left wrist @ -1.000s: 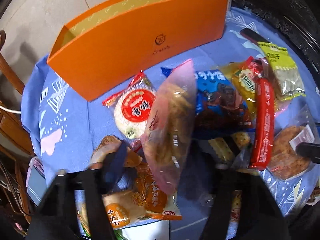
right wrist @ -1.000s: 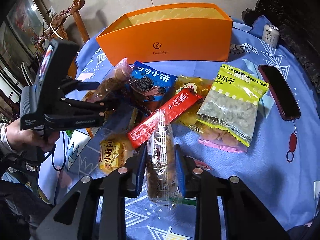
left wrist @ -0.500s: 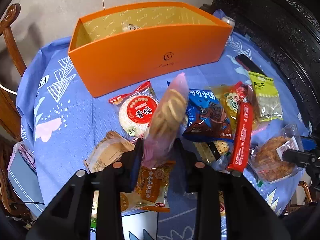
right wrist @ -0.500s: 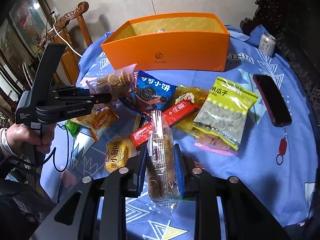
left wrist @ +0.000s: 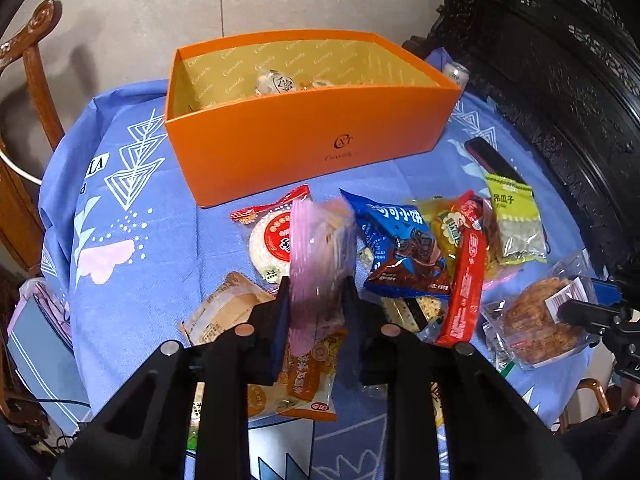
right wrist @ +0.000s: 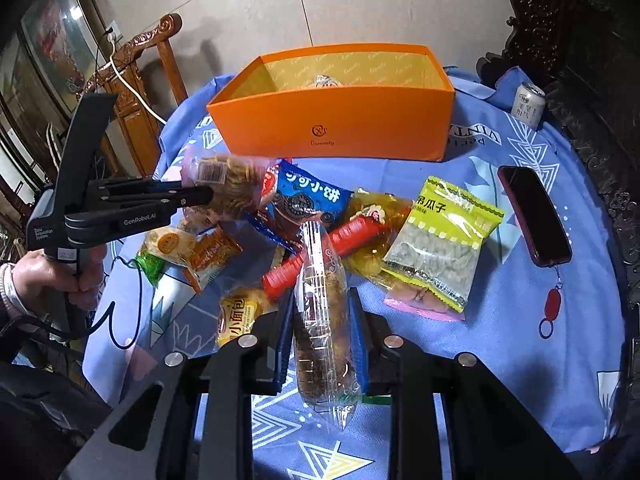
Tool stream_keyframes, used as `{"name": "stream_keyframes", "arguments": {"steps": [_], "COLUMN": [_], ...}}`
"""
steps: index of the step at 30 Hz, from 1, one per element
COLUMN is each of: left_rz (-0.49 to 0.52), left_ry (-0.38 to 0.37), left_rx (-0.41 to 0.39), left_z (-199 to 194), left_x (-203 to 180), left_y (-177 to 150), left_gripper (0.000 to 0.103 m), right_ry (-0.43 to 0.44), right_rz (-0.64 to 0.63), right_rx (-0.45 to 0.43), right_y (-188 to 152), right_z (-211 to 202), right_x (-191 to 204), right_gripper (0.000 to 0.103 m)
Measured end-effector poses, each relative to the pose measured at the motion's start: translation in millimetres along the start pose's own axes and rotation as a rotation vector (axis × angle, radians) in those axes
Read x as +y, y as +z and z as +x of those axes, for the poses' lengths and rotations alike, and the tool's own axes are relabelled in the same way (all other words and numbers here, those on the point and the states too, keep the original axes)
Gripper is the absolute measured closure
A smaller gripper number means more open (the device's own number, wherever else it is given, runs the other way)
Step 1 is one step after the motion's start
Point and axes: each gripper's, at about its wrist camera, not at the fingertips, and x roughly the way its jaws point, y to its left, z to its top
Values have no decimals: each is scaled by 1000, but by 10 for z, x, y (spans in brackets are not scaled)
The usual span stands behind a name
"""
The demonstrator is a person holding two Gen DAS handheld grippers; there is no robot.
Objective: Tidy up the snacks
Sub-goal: 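Grasp the pink cookie bag with the left gripper while the right gripper grasps a clear bread bag, then carry both bags into the orange box and open both grippers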
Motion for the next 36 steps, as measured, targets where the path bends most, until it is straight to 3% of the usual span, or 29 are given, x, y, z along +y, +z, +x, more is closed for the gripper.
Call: {"name": "stream_keyframes", "arguments": {"steps": [8,12,15,16,19,30,36], "left_rz": [-33,-37,18,25,-6,-49,-23], "left_ry": [-17,-13,6,5,-39,-87,-71], "left_rx": [39,87,84,82,89,24,-74], "left_z": [178,344,424,438,456,140,-360], "left_x": [72,41,-50,-60,-43,-1,22], "left_y": [61,155,183,192,213,128,316], "left_gripper": [77,56,58,70,76,77,77], "right_ry": [9,11,14,15,18,15,26], "right_rz": [15,23,31,34,35,74,52], "right_rx": [7,13,11,10,5,-18,-67], "right_y": [25,23,22,22,29,117,308], "right_z": [31,60,58,57,39,-6,-162], "right_x": [-13,-16,-30,-38,-47,-118,-86], "right_gripper": [78,78,78,78,78,78,78]}}
